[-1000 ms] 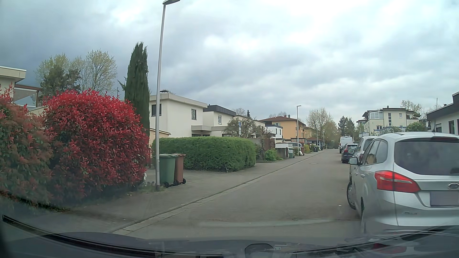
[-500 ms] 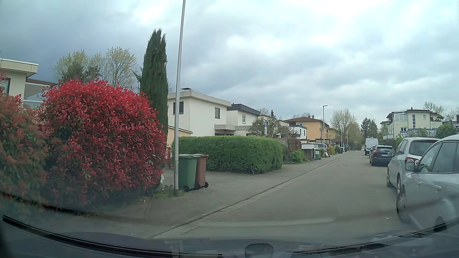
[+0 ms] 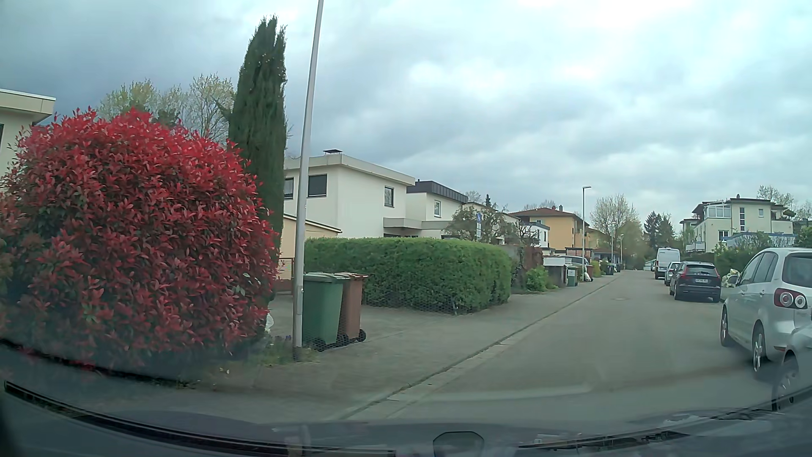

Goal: Follow the waypoints while adhering to traffic rules and regulations

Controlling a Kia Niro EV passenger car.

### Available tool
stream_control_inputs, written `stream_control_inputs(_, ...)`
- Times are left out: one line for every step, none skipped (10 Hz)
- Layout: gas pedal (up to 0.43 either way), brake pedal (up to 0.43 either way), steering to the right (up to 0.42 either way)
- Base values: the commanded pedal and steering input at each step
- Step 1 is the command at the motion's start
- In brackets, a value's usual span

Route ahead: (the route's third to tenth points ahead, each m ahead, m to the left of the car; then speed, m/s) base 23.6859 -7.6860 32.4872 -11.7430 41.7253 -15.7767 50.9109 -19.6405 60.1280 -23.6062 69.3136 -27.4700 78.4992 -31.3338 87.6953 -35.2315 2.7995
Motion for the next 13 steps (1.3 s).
stream_control_inputs(0.138,0.0,0.195)
stream_control_inputs(0.138,0.0,0.223)
stream_control_inputs(0.138,0.0,0.248)
stream_control_inputs(0.138,0.0,0.278)
stream_control_inputs(0.138,0.0,0.295)
stream_control_inputs(0.138,0.0,0.309)
stream_control_inputs(0.138,0.0,0.316)
stream_control_inputs(0.138,0.0,0.319)
stream_control_inputs(0.169,0.0,0.319)
stream_control_inputs(0.189,0.0,0.315)
stream_control_inputs(0.189,0.0,0.305)
stream_control_inputs(0.189,0.0,0.295)
stream_control_inputs(0.189,0.0,0.277)
